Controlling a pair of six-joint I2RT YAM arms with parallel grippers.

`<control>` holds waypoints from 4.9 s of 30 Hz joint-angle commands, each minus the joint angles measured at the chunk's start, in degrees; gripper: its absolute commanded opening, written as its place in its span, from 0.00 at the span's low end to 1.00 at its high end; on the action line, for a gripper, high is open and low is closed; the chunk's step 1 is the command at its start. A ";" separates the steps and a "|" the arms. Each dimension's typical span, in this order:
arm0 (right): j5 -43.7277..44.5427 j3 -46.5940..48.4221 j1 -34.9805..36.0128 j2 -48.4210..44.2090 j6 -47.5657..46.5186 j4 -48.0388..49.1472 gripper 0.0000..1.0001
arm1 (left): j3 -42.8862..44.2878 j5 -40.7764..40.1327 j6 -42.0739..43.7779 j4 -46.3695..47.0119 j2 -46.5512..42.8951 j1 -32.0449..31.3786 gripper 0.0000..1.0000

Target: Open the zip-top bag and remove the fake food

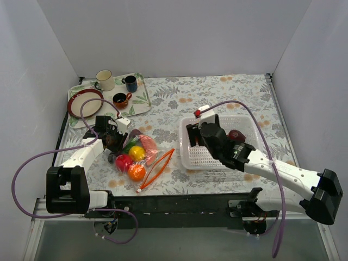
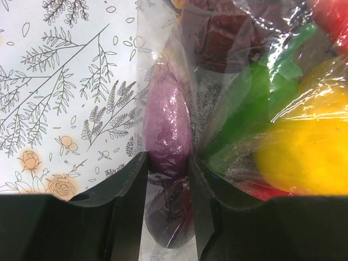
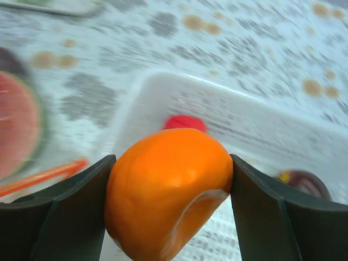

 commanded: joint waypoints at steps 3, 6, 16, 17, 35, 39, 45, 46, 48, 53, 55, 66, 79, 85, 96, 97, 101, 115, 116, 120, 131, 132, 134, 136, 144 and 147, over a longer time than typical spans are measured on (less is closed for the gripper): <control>3.98 -7.93 -9.22 -1.67 7.33 -8.15 0.01 | -2.76 0.83 -0.70 -4.49 0.80 -0.28 0.29; 3.54 -6.97 -9.40 0.00 7.68 -9.03 0.47 | -2.41 1.01 -0.88 -4.75 0.98 -0.28 0.29; 5.21 1.01 -9.22 3.34 4.08 -13.24 0.99 | -2.15 0.92 -0.79 -5.10 0.89 -0.28 0.29; 4.68 1.90 -9.05 3.69 4.25 -14.99 0.98 | -2.23 0.92 -0.88 -4.93 0.89 -0.28 0.29; -5.34 2.00 19.96 18.19 2.67 7.74 0.26 | -3.20 -0.66 -0.70 -4.05 0.98 -0.28 0.28; -6.13 4.63 19.78 25.39 1.97 10.48 0.40 | -2.59 -0.57 -0.79 -4.66 0.36 -0.28 0.28; -4.90 11.75 18.99 35.68 1.70 10.04 0.01 | -2.67 -0.66 -0.44 -4.75 -0.25 -0.28 0.28; -5.07 12.19 18.64 37.17 1.71 10.13 0.01 | -2.76 -0.66 -0.44 -4.84 -0.34 -0.28 0.28; -5.95 12.72 17.33 38.15 2.58 10.91 0.04 | -2.85 -0.75 -0.26 -4.75 -0.34 -0.28 0.28; -6.48 12.11 14.78 39.47 3.99 13.99 0.58 | -2.59 -0.31 -0.17 -4.66 0.18 -0.28 0.28; -5.61 12.72 14.51 40.16 3.99 15.04 0.71 | -2.41 -0.05 -0.35 -4.66 0.36 -0.28 0.28; -3.33 18.86 14.51 45.35 3.56 17.16 0.80 | -1.53 0.48 -0.44 -5.54 0.54 -0.28 0.28; 2.75 24.59 11.61 53.00 9.44 6.88 0.76 | -0.39 0.74 0.09 -6.86 0.36 -0.28 0.28; 0.02 19.50 11.52 49.23 9.44 9.59 0.53 | -0.92 0.31 0.27 -6.68 0.27 -0.28 0.28; -6.64 11.49 12.31 31.59 10.93 3.31 0.01 | -1.97 0.48 -0.52 -5.28 1.06 -0.28 0.27; -7.88 11.23 12.57 30.08 10.85 2.14 0.01 | -2.06 0.48 -0.52 -4.93 1.06 -0.28 0.27; -16.48 8.33 12.66 23.05 10.67 -3.83 0.01 | -2.32 0.48 -0.61 -4.66 1.15 -0.28 0.27; -32.70 -3.37 12.84 -5.86 10.76 -21.07 0.01 | -2.76 1.45 -1.40 -4.22 1.77 -0.28 0.27; -29.63 -2.23 12.84 -7.62 10.76 -21.77 0.01 | -2.76 1.36 -1.49 -4.31 1.85 -0.28 0.27; -5.33 1.20 11.88 -12.29 11.81 -26.34 0.01 | -2.50 1.36 -1.76 -4.57 1.94 -0.28 0.27; 14.60 -1.25 -1.04 -1.50 22.35 -33.47 0.02 | -2.59 1.36 -1.84 -5.01 0.89 -0.20 0.27; 15.31 -1.60 -1.83 -0.44 22.80 -33.29 0.11 | -2.41 1.36 -1.84 -4.93 0.89 -0.28 0.27; 15.23 -1.78 -3.77 0.35 22.80 -32.16 0.58 | -2.24 1.27 -1.84 -5.19 1.06 -0.28 0.27; 15.05 -0.56 -4.03 0.71 22.71 -31.45 0.85 | -1.97 1.36 -1.84 -5.36 0.98 -0.28 0.27; 4.87 5.86 -0.10 -0.17 10.69 -20.23 0.98 | -1.71 1.45 -2.02 -5.45 1.15 -0.28 0.28; 2.66 5.69 8.42 0.53 5.32 -14.15 0.98 | -1.88 1.62 -2.19 -5.28 1.24 -0.28 0.28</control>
